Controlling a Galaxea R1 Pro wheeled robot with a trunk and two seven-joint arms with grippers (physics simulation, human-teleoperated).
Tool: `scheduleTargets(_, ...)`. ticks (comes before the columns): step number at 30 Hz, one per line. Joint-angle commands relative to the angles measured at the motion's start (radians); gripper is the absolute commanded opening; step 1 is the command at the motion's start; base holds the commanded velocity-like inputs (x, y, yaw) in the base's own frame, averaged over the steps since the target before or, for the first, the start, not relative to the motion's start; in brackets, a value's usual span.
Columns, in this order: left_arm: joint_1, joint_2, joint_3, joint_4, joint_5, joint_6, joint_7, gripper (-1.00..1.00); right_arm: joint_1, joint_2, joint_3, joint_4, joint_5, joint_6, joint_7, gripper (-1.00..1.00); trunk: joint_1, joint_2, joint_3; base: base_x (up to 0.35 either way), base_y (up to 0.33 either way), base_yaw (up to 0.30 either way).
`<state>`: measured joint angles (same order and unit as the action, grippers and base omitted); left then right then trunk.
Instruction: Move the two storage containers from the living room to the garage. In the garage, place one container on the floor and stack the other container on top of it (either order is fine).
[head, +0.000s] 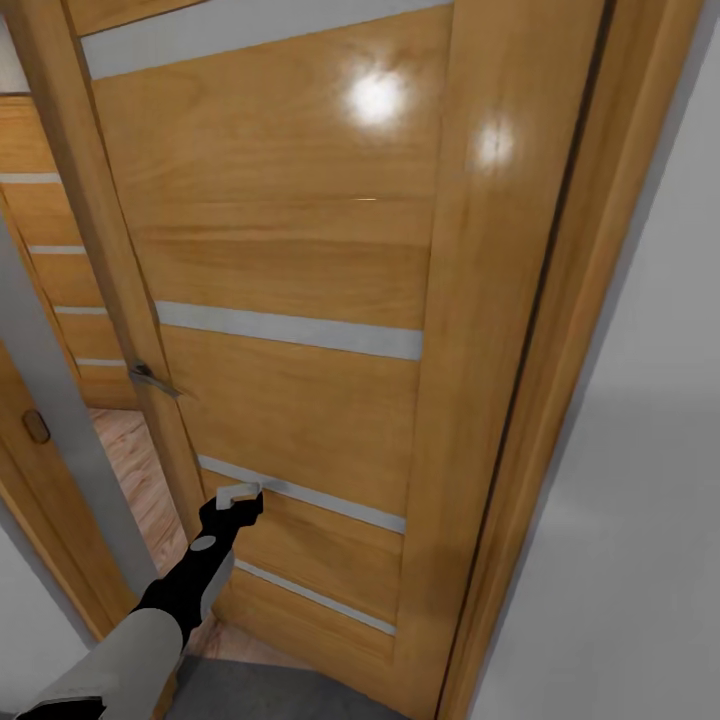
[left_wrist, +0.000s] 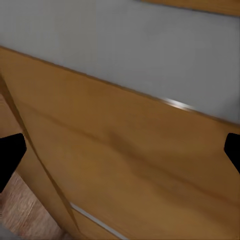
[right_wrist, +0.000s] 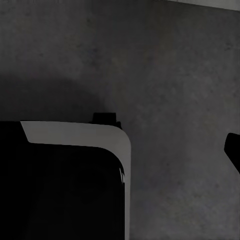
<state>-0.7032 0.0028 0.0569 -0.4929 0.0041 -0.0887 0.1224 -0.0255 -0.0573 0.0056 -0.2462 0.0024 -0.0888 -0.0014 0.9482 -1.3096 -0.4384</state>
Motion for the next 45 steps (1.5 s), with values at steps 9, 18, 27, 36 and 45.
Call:
scheduleTargets(9, -0.001, 0.002, 0.001, 0.001, 0.0, -0.003, 0.0, 1.0, -0.001, 0.0, 0.001, 0.001, 0.0, -0.003, 0.0, 1.0, 0.0, 0.0, -0.001, 0.108, 0.0, 0.0)
scheduleTargets(18, -0.001, 0.002, 0.001, 0.001, 0.0, -0.004, 0.0, 1.0, -0.001, -0.001, 0.001, 0.001, 0.0, -0.003, 0.0, 1.0, 0.0, 0.0, -0.001, 0.01, 0.0, 0.0)
scheduleTargets(27, -0.001, 0.002, 0.001, 0.001, 0.0, -0.004, 0.0, 1.0, -0.001, -0.001, 0.001, 0.001, -0.001, -0.003, 0.0, 1.0, 0.0, 0.0, -0.001, -0.046, 0.022, 0.0)
scheduleTargets(36, -0.001, 0.007, 0.001, 0.001, 0.0, -0.004, 0.0, 1.0, -0.001, 0.0, 0.001, 0.001, 0.0, -0.003, 0.0, 1.0, 0.0, 0.0, -0.001, -0.183, 0.123, 0.0)
scheduleTargets(45, -0.001, 0.011, 0.003, 0.001, 0.001, -0.005, 0.0, 1.0, -0.001, 0.0, 0.001, 0.001, 0.0, -0.003, 0.0, 1.0, 0.0, 0.0, 0.0, -0.037, 0.027, -0.066)
